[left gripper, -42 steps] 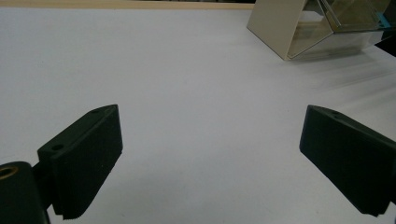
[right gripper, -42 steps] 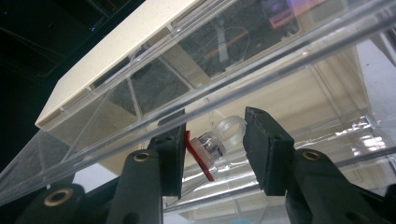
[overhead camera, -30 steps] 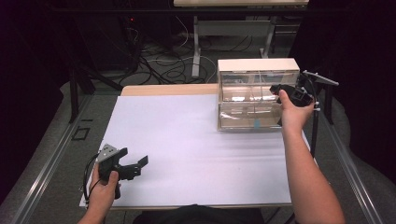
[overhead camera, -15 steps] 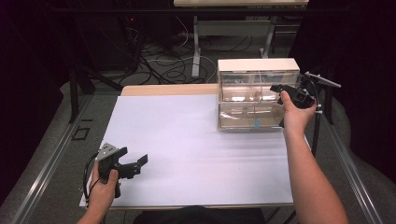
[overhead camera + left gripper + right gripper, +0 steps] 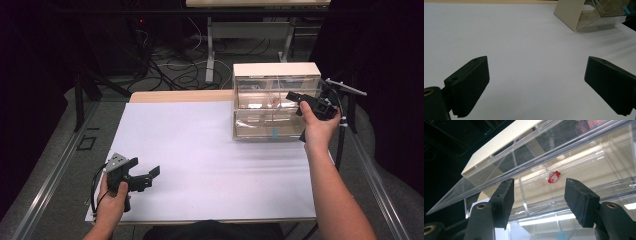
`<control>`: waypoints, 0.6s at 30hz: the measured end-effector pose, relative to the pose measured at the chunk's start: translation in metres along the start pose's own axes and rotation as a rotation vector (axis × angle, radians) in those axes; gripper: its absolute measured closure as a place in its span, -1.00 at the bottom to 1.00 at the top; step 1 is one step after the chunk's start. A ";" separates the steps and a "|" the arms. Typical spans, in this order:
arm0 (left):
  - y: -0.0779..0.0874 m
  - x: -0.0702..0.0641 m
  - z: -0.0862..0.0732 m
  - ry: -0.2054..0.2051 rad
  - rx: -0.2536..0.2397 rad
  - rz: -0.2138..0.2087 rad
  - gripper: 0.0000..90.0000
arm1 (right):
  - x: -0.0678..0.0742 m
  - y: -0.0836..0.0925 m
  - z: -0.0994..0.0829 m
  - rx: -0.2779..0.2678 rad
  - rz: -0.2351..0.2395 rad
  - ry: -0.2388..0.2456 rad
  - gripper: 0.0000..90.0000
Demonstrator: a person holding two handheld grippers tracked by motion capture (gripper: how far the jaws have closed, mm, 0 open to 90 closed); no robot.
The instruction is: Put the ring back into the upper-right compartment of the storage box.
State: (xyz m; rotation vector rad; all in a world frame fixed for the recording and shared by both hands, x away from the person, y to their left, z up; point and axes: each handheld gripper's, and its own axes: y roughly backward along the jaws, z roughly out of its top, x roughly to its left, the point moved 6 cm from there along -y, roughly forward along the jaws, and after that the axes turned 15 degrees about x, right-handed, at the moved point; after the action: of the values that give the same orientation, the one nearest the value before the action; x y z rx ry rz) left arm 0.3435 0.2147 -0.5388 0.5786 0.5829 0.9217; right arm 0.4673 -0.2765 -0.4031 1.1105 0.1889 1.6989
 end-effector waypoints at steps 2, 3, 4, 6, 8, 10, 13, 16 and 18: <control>0.000 0.000 0.000 -0.001 0.005 -0.003 -0.86 | 0.002 0.001 -0.002 0.007 0.011 0.004 -0.15; 0.000 -0.001 0.000 -0.002 0.004 -0.004 -0.86 | 0.004 0.002 -0.004 0.014 0.021 -0.007 -0.16; 0.000 -0.001 0.000 -0.001 0.003 -0.005 -0.86 | 0.005 0.002 -0.005 0.010 0.027 -0.010 -0.18; 0.000 0.000 0.000 -0.006 0.000 -0.004 -0.86 | 0.006 0.003 -0.008 0.028 0.036 0.001 -0.21; 0.001 0.000 0.000 -0.008 0.005 -0.001 -0.86 | 0.006 0.003 -0.010 0.025 0.023 0.023 -0.24; 0.001 0.000 0.000 -0.007 0.002 -0.003 -0.86 | 0.010 0.005 -0.013 0.033 0.035 0.024 -0.28; 0.001 0.000 0.000 -0.006 0.002 -0.003 -0.86 | 0.013 0.009 -0.017 0.044 0.037 0.054 -0.32; 0.001 0.000 0.000 -0.006 0.002 -0.004 -0.86 | 0.016 0.012 -0.021 0.046 0.037 0.085 -0.41; 0.001 0.000 0.000 -0.005 0.001 -0.004 -0.86 | 0.018 0.013 -0.023 0.038 0.038 0.125 -0.45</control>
State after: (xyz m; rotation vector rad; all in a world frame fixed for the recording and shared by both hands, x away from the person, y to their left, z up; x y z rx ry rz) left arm 0.3435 0.2152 -0.5382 0.5803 0.5804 0.9163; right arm 0.4410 -0.2592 -0.3974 1.0424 0.2812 1.8064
